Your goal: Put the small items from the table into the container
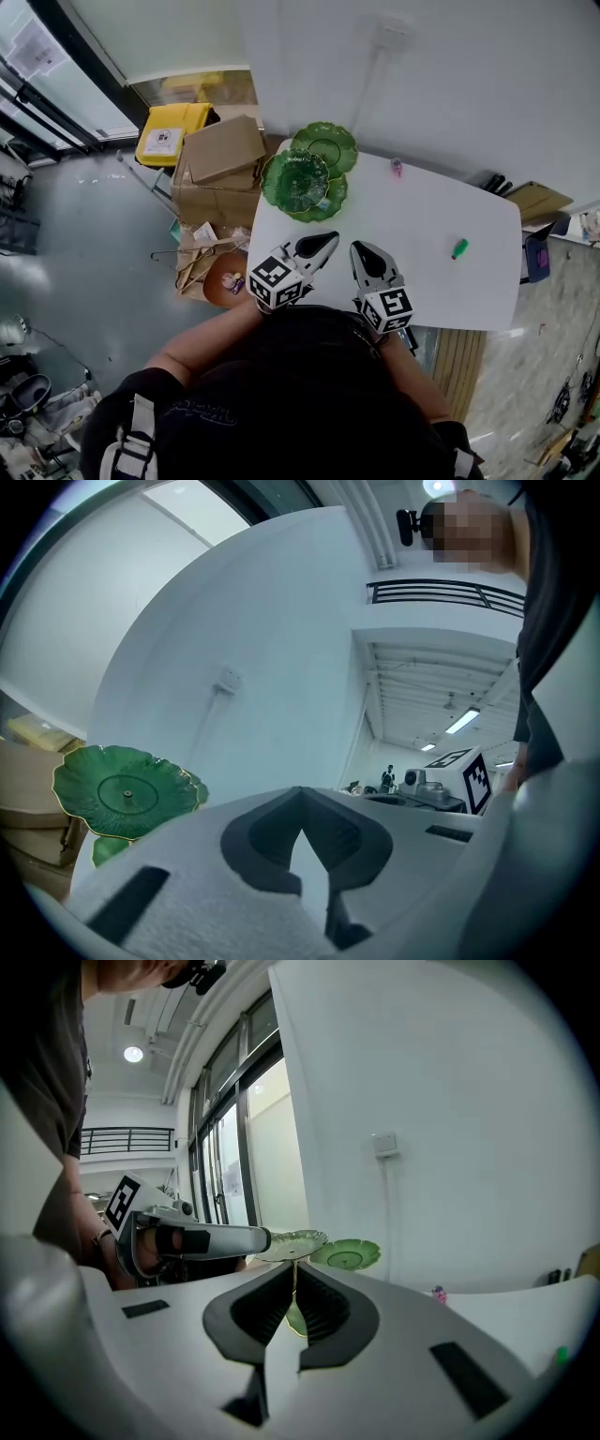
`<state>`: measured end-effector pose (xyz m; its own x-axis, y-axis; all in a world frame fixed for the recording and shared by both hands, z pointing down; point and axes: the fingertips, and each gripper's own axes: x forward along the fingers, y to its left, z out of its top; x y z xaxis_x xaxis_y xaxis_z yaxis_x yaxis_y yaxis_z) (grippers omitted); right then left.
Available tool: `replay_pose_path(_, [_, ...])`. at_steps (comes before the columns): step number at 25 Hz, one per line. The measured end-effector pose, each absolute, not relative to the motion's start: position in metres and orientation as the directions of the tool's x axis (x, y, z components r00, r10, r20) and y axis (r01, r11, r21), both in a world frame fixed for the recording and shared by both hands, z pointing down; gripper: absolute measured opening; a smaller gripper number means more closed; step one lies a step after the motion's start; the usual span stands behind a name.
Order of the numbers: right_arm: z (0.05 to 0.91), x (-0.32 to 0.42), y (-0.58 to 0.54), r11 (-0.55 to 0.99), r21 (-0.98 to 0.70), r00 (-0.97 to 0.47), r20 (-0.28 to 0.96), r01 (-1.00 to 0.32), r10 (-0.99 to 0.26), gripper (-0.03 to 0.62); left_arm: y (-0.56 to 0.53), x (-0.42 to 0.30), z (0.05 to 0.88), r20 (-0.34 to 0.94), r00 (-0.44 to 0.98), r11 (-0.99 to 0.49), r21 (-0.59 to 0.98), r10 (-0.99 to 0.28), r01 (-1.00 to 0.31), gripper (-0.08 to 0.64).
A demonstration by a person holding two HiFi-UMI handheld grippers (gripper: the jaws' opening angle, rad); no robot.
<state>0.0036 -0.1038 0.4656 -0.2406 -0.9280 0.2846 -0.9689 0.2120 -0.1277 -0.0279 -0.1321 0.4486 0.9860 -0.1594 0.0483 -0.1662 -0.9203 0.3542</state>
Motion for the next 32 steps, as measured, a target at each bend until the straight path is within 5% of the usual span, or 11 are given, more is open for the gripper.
replay_pose_path(17, [0.473, 0.014, -0.089, 0.199, -0.142, -0.236, 0.331, -0.97, -0.914, 0.024, -0.108, -0.008, 0.447, 0.018, 0.997, -0.924, 0.376, -0.075, -0.076, 0.005])
replay_pose_path(32, [0.477, 0.116, -0.04, 0.206, -0.201, -0.263, 0.321, -0.958, -0.91, 0.025, -0.065, 0.091, 0.448, 0.051, 0.993, -0.917, 0.381, -0.111, -0.122, 0.005])
